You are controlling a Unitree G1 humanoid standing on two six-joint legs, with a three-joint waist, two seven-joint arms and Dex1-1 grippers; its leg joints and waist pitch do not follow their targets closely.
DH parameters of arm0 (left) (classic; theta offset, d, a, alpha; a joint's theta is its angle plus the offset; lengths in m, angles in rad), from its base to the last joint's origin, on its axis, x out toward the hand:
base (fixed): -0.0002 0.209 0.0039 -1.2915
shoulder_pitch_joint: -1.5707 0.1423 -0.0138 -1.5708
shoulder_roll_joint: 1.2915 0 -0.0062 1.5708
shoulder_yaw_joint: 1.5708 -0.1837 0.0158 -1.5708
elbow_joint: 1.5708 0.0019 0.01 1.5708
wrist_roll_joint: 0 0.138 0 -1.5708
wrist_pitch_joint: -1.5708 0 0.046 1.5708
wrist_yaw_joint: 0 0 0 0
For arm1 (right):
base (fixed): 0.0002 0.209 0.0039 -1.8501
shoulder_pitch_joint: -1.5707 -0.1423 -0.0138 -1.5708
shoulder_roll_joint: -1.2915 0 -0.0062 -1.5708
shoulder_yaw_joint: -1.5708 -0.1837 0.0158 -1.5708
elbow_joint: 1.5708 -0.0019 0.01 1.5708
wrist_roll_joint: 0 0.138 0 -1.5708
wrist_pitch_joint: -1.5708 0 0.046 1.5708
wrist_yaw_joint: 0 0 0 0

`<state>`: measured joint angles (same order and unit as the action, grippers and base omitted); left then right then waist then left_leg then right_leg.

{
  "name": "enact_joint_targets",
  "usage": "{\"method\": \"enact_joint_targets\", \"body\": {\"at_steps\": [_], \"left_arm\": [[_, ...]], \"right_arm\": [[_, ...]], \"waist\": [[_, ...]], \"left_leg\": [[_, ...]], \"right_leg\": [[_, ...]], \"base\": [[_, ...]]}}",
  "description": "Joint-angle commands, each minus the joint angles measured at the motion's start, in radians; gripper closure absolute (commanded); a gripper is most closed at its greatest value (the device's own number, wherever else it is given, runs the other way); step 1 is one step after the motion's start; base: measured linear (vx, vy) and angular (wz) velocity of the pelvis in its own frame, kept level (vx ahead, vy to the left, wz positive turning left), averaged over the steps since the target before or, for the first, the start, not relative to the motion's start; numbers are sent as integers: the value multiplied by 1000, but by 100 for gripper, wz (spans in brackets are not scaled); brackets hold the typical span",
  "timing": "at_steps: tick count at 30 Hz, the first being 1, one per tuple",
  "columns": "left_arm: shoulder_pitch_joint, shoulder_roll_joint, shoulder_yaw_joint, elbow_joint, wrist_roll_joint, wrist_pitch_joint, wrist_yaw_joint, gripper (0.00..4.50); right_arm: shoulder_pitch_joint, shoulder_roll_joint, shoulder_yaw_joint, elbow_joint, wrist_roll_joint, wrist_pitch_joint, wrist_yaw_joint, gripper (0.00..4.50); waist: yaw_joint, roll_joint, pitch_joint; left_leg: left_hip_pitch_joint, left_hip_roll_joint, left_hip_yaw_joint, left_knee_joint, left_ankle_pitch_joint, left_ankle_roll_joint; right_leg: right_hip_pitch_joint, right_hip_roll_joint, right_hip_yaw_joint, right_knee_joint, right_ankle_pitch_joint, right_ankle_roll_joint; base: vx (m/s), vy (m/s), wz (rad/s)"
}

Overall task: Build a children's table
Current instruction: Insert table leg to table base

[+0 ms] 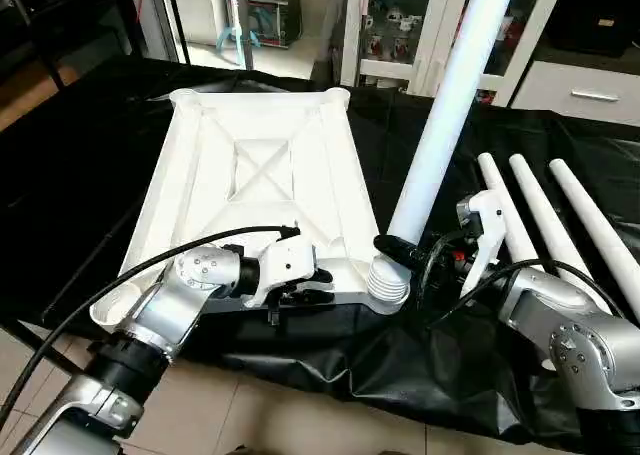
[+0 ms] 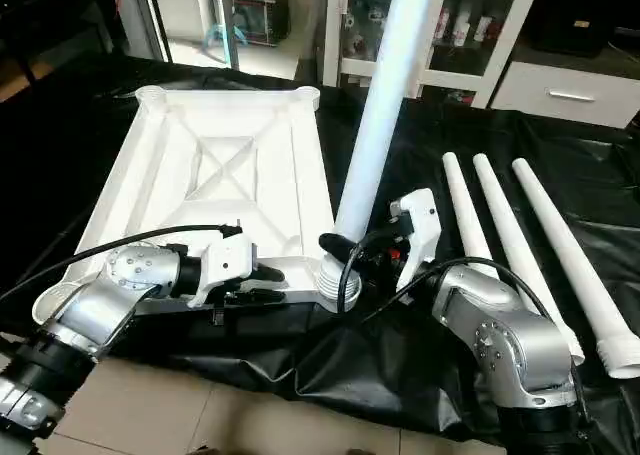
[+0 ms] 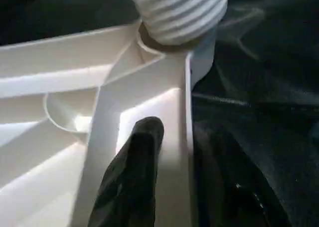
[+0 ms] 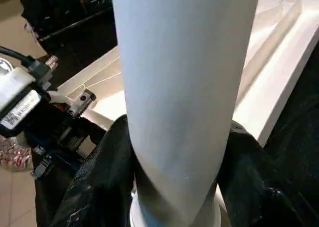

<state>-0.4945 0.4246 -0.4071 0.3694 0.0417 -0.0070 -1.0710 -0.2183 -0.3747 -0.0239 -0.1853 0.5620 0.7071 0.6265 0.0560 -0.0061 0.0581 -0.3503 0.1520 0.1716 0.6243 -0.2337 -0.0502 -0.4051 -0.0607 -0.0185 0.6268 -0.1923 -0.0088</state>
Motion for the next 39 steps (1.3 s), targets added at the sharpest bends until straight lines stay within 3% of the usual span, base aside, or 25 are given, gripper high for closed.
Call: {"method": "enact_joint_targets", "body": {"at_steps": [1, 8, 16, 19, 26, 27, 34, 39], "left_arm": [[-17, 4, -17, 14, 22, -12, -14, 315], [-18, 2, -29, 57, 44, -11, -10, 315], [-42, -17, -14, 134, 71, -24, 46, 388], [-41, -15, -17, 151, 85, -29, 61, 400], [-30, 13, -6, 177, 81, -60, 40, 445], [-26, 26, -3, 177, 80, -66, 29, 445], [-25, 32, 3, 151, 58, -70, -4, 445], [-16, 26, -5, 130, 52, -67, -11, 445]], "right_arm": [[-6, -3, -18, -32, 12, -4, -7, 259], [-19, 4, -13, -16, -8, -21, -19, 259], [-41, 13, 36, 36, -84, -83, -35, 259], [-61, 39, 26, 74, -89, -108, -51, 259], [-135, 88, 11, 192, -88, -163, -41, 259], [-150, 91, 15, 220, -89, -169, -30, 259], [-204, 60, 74, 346, -139, -212, 81, 259], [-240, 47, 74, 416, -143, -241, 128, 259]], "waist": [[-1, 0, -62], [-3, 3, -62], [-5, 1, -56], [-8, 1, -56], [-24, 4, -58], [-25, 8, -60], [-24, 1, -60], [-21, -4, -61]], "left_leg": [[1, 67, -22, -85, -99, 10], [1, 68, -22, -85, -106, 4], [2, 69, -26, -92, -179, -19], [2, 68, -27, -93, -193, -24], [-2, 67, -27, -92, -178, -14], [-2, 66, -27, -91, -174, -14], [-3, 69, -23, -89, -138, 5], [-1, 71, -20, -86, -125, 17]], "right_leg": [[52, -80, 44, -72, -129, -229], [53, -80, 44, -71, -114, -239], [47, -83, 46, -87, -273, -196], [43, -83, 46, -91, -307, -183], [45, -82, 46, -86, -262, -204], [45, -82, 45, -85, -245, -212], [48, -82, 43, -77, -181, -246], [49, -85, 44, -74, -166, -258]], "base": [[0, 0, 0], [0, 0, 0], [0, 0, 0], [0, 0, 0], [0, 0, 0], [0, 0, 0], [0, 0, 0], [0, 0, 0]]}}
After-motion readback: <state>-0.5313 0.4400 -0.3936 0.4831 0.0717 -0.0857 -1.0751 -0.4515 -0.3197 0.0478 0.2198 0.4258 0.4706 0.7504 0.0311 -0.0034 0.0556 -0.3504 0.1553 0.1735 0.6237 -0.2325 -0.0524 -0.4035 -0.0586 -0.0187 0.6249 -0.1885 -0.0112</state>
